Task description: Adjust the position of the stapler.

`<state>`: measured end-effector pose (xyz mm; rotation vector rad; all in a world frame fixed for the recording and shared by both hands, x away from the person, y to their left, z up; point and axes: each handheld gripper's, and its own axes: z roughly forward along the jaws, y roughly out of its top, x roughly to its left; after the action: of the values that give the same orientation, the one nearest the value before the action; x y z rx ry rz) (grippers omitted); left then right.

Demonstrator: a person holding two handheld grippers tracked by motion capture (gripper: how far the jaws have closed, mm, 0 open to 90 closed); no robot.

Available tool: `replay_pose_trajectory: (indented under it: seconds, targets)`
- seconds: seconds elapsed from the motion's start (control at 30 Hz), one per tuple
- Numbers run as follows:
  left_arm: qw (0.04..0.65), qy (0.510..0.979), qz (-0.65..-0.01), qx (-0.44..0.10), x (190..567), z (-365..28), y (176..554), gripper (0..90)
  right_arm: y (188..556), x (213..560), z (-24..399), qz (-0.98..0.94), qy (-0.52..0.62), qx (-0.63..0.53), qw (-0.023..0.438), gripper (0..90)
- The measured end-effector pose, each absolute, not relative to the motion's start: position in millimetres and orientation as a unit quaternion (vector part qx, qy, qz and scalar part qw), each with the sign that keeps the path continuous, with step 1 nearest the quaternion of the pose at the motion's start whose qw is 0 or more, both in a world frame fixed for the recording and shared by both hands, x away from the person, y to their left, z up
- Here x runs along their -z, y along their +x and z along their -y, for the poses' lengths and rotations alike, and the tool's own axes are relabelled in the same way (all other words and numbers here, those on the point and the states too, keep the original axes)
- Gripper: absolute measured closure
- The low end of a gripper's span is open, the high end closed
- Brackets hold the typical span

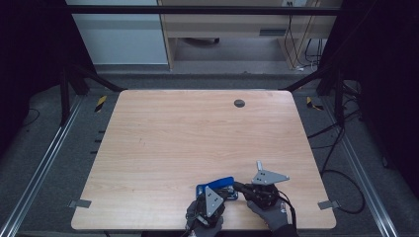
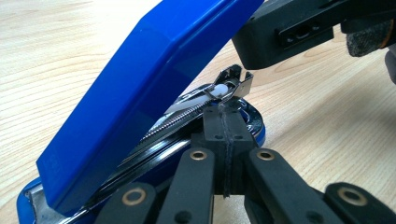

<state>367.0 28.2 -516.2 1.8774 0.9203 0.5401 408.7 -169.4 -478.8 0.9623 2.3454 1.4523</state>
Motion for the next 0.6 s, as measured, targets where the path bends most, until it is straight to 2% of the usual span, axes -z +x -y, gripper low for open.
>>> replay_pose_trajectory:
  seconds: [0.6]
  targets:
    - [0.470, 0.766, -0.378, -0.223, 516.4, -27.5, 367.2, 89.9, 409.2, 476.4, 168.8, -0.793, 0.320, -0.508, 0.107, 90.0]
